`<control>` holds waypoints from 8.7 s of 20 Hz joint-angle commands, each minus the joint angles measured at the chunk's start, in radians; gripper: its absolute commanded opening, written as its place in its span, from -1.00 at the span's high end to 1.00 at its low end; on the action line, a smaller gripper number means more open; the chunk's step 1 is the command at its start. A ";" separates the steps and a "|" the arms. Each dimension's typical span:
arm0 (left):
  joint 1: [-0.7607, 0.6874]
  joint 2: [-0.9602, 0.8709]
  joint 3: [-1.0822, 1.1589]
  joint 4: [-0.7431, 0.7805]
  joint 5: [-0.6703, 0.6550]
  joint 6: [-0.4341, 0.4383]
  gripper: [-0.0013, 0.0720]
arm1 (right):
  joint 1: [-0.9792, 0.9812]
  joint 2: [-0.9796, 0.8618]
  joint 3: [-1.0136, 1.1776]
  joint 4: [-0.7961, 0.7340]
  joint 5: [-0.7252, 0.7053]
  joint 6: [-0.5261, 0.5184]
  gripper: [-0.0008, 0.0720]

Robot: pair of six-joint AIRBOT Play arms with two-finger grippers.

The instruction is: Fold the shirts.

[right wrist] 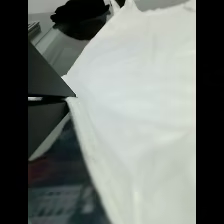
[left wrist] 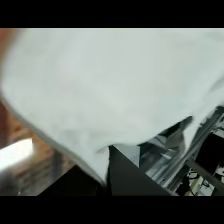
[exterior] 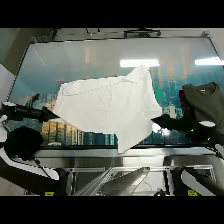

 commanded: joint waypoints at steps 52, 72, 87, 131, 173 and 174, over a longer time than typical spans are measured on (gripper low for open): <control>-0.401 -0.350 0.648 0.147 0.200 -0.123 0.96 | 0.030 -0.694 1.056 -0.717 -0.106 0.357 0.94; -0.392 -0.235 0.650 0.213 0.094 -0.334 0.17 | 0.027 -0.572 1.057 -0.973 -0.070 0.628 0.30; -0.237 0.455 -0.449 0.272 0.299 -0.341 0.17 | -0.174 0.229 0.264 -1.130 0.193 0.797 -0.05; -0.260 0.336 -0.492 -0.031 0.388 -0.017 0.93 | -0.240 0.040 0.137 -0.825 0.167 0.565 -0.07; -0.287 0.029 0.202 0.048 0.227 -0.311 0.93 | 0.004 -0.546 0.867 -0.166 -0.061 0.166 0.93; -0.296 -0.014 0.256 0.049 0.233 -0.350 0.93 | 0.005 -0.592 0.887 -0.170 -0.065 0.167 0.93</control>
